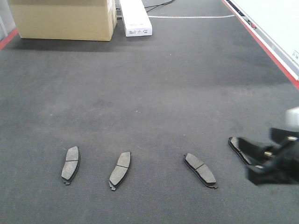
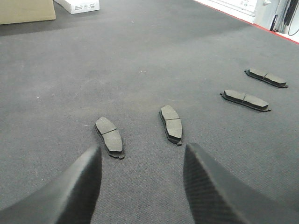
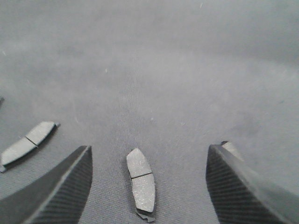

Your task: Move and align brake pads A on conveyor

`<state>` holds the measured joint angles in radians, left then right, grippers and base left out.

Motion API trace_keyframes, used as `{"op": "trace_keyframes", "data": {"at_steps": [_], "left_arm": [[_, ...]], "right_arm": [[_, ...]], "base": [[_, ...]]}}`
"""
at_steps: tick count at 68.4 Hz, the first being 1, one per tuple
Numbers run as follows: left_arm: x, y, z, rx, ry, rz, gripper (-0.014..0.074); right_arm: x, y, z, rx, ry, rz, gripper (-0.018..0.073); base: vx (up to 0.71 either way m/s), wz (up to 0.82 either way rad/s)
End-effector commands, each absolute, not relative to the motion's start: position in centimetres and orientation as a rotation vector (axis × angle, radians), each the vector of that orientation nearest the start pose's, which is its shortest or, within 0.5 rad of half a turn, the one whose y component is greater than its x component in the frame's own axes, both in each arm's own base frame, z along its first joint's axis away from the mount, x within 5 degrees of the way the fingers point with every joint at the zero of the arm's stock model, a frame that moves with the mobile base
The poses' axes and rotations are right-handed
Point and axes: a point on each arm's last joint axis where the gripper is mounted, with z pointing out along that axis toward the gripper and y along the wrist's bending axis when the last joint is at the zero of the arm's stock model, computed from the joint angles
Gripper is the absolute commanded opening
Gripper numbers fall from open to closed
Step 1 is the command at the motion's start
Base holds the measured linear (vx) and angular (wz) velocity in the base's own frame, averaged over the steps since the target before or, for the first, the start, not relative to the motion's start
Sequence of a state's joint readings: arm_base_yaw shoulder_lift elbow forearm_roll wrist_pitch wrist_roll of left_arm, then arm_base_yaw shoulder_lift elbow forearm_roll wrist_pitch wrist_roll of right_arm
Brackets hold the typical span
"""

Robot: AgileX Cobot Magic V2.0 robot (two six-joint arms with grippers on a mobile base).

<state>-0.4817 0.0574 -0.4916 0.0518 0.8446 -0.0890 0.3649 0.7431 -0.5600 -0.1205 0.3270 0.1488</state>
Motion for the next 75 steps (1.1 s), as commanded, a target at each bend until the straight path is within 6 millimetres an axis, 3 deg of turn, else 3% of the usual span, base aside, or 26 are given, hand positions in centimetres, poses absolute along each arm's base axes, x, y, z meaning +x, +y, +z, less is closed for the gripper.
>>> {"op": "trace_keyframes", "data": {"at_steps": [1, 20, 27, 53, 60, 68, 70, 75], "left_arm": [[1.5, -0.4, 30.5, 0.366, 1.789, -0.349, 0.0372], [1.5, -0.4, 30.4, 0.368, 1.801, -0.344, 0.0372], [1.5, -0.4, 30.4, 0.367, 1.796, -0.345, 0.0372], [1.5, -0.4, 30.4, 0.367, 1.796, -0.346, 0.0358], [1.5, -0.4, 30.4, 0.366, 1.796, -0.350, 0.0242], [1.5, -0.4, 30.5, 0.366, 1.796, -0.353, 0.0003], [1.5, -0.4, 30.5, 0.365, 1.793, -0.353, -0.0009], [1.5, -0.4, 30.6, 0.364, 1.783, -0.354, -0.0008]], "right_arm": [[12.8, 4.4, 32.5, -0.298, 1.862, 0.210, 0.0483], [6.3, 1.7, 34.3, -0.245, 1.702, 0.224, 0.0442], [4.8, 1.2, 34.6, -0.237, 1.653, 0.227, 0.0442], [4.0, 0.9, 34.6, -0.260, 1.620, 0.204, 0.0424], [4.0, 0.9, 34.6, -0.260, 1.620, 0.204, 0.0321], [4.0, 0.9, 34.7, -0.260, 1.619, 0.204, 0.0060], [4.0, 0.9, 34.6, -0.258, 1.620, 0.207, -0.0015], [4.0, 0.9, 34.6, -0.254, 1.622, 0.216, -0.0014]], "base": [[0.00, 0.00], [0.00, 0.00], [0.00, 0.00], [0.00, 0.00], [0.00, 0.00], [0.00, 0.00], [0.00, 0.00], [0.00, 0.00]]}}
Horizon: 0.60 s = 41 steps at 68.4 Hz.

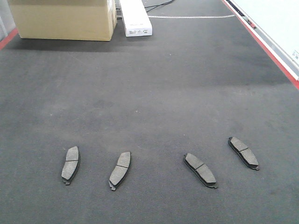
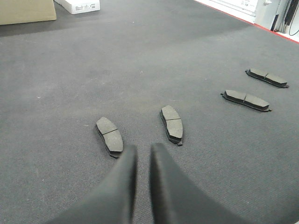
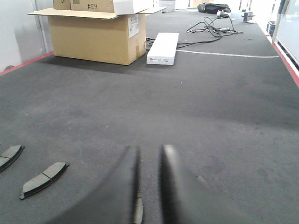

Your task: Move and align brake pads A on conveyor

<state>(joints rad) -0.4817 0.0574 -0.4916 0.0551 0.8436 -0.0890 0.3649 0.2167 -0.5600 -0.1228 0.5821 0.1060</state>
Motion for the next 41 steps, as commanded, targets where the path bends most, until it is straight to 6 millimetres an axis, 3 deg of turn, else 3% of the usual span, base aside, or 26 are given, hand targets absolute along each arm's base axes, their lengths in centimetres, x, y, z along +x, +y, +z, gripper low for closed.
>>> {"op": "trace_keyframes", "data": {"at_steps": [1, 41], "left_arm": [[1.53, -0.45, 30.59, 0.364, 1.781, -0.355, -0.0008], [1.53, -0.46, 30.61, 0.363, 1.778, -0.356, -0.0006]], "right_arm": [[4.03, 0.91, 34.64, -0.254, 1.623, 0.217, -0.0013], [4.04, 0.89, 34.57, -0.255, 1.629, 0.213, -0.0012]], "base": [[0.00, 0.00], [0.00, 0.00]]}}
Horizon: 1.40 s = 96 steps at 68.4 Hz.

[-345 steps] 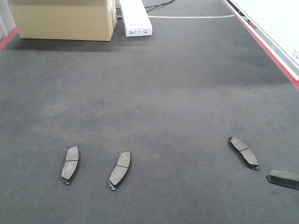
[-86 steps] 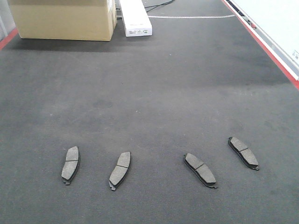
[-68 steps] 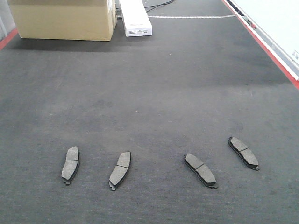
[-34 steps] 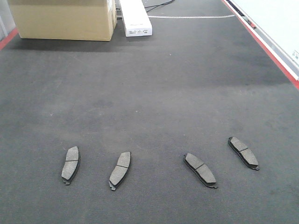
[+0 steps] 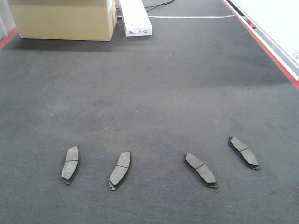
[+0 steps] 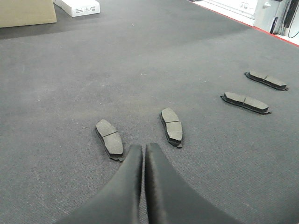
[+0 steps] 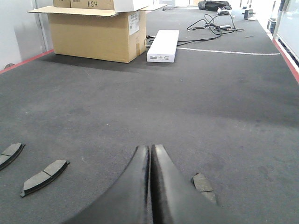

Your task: Move and align brake pads A on conveyor

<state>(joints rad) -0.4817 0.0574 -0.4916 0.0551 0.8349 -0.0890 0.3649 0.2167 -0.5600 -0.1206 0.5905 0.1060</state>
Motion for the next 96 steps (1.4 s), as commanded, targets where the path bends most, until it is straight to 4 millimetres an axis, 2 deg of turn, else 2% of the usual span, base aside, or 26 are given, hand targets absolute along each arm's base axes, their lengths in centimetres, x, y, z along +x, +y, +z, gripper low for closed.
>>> {"op": "trace_keyframes", "data": {"at_steps": [1, 15, 22, 38, 46, 58, 68, 73, 79, 96], "left_arm": [[1.5, -0.5, 30.6, 0.363, 1.778, -0.356, -0.0008], [1.5, -0.4, 30.6, 0.364, 1.780, -0.354, -0.0006], [1.6, -0.2, 30.6, 0.359, 1.772, -0.299, -0.0006], [1.7, 0.1, 30.5, 0.207, 1.794, -0.167, -0.0006], [2.3, 0.1, 30.0, 0.158, 1.755, -0.092, -0.0006], [4.8, -0.5, 26.9, 0.089, 1.563, -0.086, -0.0006], [6.1, -0.7, 22.0, 0.086, 1.511, -0.086, -0.0006], [6.0, -0.7, 20.4, 0.080, 1.462, -0.101, -0.0006], [5.5, -0.6, 20.6, 0.071, 1.434, -0.104, -0.0006], [5.5, -0.5, 20.6, 0.053, 1.435, -0.093, -0.0006]], "right_arm": [[4.0, 0.9, 34.6, -0.255, 1.629, 0.213, -0.0012], [4.0, 0.9, 34.6, -0.255, 1.629, 0.213, -0.0012], [4.0, 0.9, 34.6, -0.255, 1.629, 0.213, -0.0012], [4.0, 0.9, 34.6, -0.255, 1.629, 0.213, -0.0012], [4.0, 0.9, 34.6, -0.255, 1.629, 0.213, -0.0012], [4.0, 0.9, 34.5, -0.255, 1.634, 0.212, -0.0012], [4.0, 0.9, 34.5, -0.255, 1.634, 0.212, -0.0012], [4.0, 0.9, 34.5, -0.255, 1.635, 0.212, -0.0012], [4.0, 0.9, 34.5, -0.255, 1.637, 0.212, -0.0012], [4.0, 0.8, 34.4, -0.256, 1.642, 0.210, -0.0012]], "base": [[0.00, 0.00], [0.00, 0.00], [0.00, 0.00], [0.00, 0.00], [0.00, 0.00], [0.00, 0.00], [0.00, 0.00], [0.00, 0.00], [0.00, 0.00], [0.00, 0.00]]}}
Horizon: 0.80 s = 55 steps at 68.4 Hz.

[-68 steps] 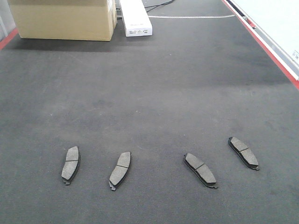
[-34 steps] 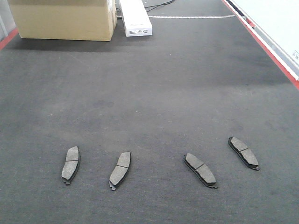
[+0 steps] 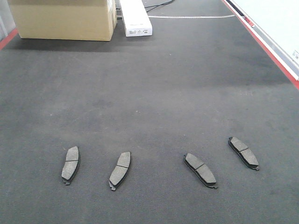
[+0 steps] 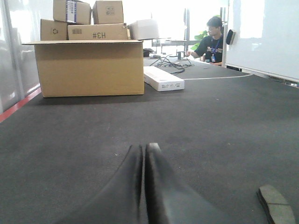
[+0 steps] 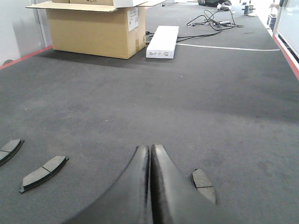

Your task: Move and align brake pads A on conveyor

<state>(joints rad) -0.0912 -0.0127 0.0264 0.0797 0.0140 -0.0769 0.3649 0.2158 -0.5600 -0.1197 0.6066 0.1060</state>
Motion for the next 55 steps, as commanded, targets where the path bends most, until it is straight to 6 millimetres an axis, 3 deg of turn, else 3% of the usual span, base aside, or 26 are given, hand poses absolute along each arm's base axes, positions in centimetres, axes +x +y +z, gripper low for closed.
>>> {"op": "trace_keyframes", "data": {"at_steps": [1, 55], "left_arm": [[5.51, -0.53, 20.57, 0.053, 1.435, -0.093, -0.0006], [5.51, -0.54, 20.60, 0.054, 1.435, -0.093, -0.0006]], "right_arm": [[3.99, 0.85, 34.44, -0.256, 1.642, 0.210, -0.0012], [3.99, 0.85, 34.44, -0.256, 1.642, 0.210, -0.0012]], "base": [[0.00, 0.00], [0.00, 0.00]]}}
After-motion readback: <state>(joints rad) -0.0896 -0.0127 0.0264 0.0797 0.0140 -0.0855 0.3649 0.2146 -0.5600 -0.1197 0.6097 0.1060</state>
